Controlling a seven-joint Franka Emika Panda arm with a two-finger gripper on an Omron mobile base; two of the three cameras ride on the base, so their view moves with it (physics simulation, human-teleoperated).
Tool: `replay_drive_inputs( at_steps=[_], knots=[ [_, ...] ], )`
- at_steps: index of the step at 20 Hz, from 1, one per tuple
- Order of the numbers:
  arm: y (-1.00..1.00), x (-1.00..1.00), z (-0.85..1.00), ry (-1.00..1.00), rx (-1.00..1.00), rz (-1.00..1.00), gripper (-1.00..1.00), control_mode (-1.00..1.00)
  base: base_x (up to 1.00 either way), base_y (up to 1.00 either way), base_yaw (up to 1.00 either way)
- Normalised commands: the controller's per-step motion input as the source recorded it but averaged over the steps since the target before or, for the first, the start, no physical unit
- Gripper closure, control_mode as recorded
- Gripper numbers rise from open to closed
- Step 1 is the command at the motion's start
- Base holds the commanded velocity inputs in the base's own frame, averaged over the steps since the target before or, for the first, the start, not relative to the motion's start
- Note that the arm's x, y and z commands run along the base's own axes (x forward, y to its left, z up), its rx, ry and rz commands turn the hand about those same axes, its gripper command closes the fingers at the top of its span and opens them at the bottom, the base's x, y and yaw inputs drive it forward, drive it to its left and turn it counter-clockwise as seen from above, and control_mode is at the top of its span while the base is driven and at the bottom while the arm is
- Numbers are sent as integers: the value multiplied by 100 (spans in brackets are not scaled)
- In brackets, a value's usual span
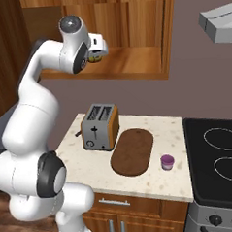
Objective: Pick the bread, place it on the cutting board, pick the jam, place it on the counter, and close the cabinet.
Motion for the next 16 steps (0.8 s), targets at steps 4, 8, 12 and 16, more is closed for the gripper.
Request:
replay_drive_inputs(
  at_steps=[4, 8, 12, 16],
  knots=[
    [0, 14, -12, 0, 0, 0, -100, -100, 0, 0, 0],
    [0, 17, -11, 0, 0, 0, -100, -100, 0, 0, 0],
    [0, 17, -9, 0, 0, 0, -100, -100, 0, 0, 0],
    [0, 21, -2, 0, 0, 0, -100, -100, 0, 0, 0]
  ],
)
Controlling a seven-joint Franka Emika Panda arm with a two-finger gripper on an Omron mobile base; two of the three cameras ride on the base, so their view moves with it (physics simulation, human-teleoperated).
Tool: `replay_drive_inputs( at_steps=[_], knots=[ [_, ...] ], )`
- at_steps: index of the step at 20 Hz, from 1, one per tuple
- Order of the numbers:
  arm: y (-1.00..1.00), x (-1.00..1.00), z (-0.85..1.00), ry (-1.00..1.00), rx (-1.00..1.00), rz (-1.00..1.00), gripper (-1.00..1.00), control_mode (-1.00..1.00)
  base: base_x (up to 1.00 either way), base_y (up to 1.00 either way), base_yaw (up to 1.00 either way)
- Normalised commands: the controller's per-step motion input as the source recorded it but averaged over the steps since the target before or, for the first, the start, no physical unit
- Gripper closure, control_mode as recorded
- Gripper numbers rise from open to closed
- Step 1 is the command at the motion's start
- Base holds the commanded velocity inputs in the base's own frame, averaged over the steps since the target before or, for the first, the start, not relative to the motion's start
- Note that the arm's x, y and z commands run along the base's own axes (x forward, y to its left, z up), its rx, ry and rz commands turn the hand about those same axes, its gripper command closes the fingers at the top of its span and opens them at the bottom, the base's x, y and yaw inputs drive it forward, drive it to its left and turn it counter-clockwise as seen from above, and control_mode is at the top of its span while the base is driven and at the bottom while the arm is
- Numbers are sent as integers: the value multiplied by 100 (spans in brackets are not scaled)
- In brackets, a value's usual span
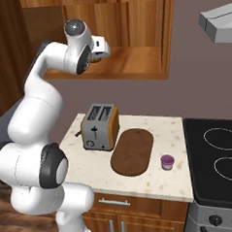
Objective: Pick the bread, place it on the cutting board, pick the jam, place it on the counter, and close the cabinet.
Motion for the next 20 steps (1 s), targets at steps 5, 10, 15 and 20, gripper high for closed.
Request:
replay_drive_inputs(
  at_steps=[5, 10, 15, 20],
  knots=[
    [0, 19, 0, 0, 0, 0, -100, -100, 0, 0, 0],
    [0, 17, 0, 0, 0, 0, -100, -100, 0, 0, 0],
    [0, 12, -3, 0, 0, 0, -100, -100, 0, 0, 0],
    [0, 9, -5, 0, 0, 0, -100, -100, 0, 0, 0]
  ],
)
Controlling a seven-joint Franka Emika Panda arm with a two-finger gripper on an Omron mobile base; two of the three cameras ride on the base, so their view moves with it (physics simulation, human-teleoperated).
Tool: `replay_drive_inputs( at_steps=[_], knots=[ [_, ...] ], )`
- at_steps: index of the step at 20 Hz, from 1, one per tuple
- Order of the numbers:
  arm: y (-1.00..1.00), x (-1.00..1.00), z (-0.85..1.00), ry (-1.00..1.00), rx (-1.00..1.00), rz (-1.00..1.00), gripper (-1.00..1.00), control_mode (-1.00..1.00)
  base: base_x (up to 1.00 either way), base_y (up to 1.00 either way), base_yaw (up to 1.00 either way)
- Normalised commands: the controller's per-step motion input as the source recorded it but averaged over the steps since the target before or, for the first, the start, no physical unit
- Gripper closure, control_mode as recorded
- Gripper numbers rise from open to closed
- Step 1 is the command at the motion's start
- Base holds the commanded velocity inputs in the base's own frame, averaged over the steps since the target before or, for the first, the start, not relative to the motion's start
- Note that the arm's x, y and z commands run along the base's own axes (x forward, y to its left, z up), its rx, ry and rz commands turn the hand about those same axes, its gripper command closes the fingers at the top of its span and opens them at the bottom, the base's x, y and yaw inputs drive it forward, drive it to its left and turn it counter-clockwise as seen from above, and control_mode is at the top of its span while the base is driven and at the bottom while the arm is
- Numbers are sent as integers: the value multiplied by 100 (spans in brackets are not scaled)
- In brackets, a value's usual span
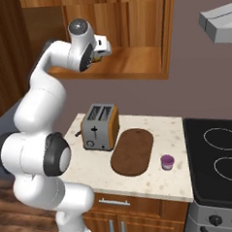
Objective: Pick the bread, place it on the cutting board, pick the jam, place it on the counter, and close the cabinet.
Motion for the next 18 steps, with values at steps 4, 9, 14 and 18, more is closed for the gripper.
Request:
replay_drive_inputs(
  at_steps=[4, 9, 14, 18],
  knots=[
    [0, 12, -9, 0, 0, 0, -100, -100, 0, 0, 0],
    [0, 12, -7, 0, 0, 0, -100, -100, 0, 0, 0],
    [0, 18, -4, 0, 0, 0, -100, -100, 0, 0, 0],
    [0, 7, -8, 0, 0, 0, -100, -100, 0, 0, 0]
  ],
)
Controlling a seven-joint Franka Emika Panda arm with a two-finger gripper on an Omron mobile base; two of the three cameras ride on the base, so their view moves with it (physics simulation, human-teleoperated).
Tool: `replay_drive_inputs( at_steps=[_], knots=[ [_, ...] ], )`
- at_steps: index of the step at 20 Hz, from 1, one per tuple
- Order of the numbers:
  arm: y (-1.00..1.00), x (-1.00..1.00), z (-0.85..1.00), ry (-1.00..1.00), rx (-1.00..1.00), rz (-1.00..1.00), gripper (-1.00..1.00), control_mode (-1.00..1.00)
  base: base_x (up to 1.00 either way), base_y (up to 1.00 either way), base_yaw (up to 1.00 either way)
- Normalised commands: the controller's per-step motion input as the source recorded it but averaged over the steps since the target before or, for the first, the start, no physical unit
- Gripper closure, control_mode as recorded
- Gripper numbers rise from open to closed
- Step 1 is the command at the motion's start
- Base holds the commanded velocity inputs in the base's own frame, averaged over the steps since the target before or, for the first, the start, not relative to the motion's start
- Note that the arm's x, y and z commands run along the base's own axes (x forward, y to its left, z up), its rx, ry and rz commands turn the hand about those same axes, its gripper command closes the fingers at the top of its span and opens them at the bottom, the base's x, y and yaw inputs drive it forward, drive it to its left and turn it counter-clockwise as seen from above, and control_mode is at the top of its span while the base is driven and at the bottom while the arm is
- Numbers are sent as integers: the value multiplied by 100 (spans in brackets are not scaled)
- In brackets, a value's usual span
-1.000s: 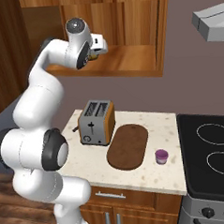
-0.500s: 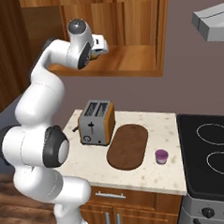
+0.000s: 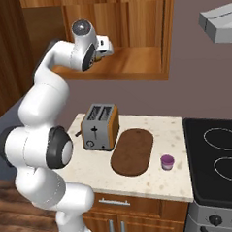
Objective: Pick the bread, place it on the cutting board, pick the jam, place it on the counter, and close the cabinet.
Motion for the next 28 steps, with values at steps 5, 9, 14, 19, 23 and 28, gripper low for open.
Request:
replay_drive_inputs(
  at_steps=[5, 9, 14, 19, 23, 28],
  knots=[
    [0, 0, -19, 0, 0, 1, 100, -100, 0, 0, 0],
    [0, 0, -6, 0, 0, 2, 100, -100, 0, 0, 0],
    [0, -7, 0, 0, 0, 1, 100, -100, 0, 0, 0],
    [-5, -29, 0, 0, 0, 0, 100, -100, 0, 0, 0],
    [-12, -46, 0, 0, 0, 0, 100, -100, 0, 0, 0],
    [-20, -58, 0, 0, 0, 0, 100, -100, 0, 0, 0]
  ],
)
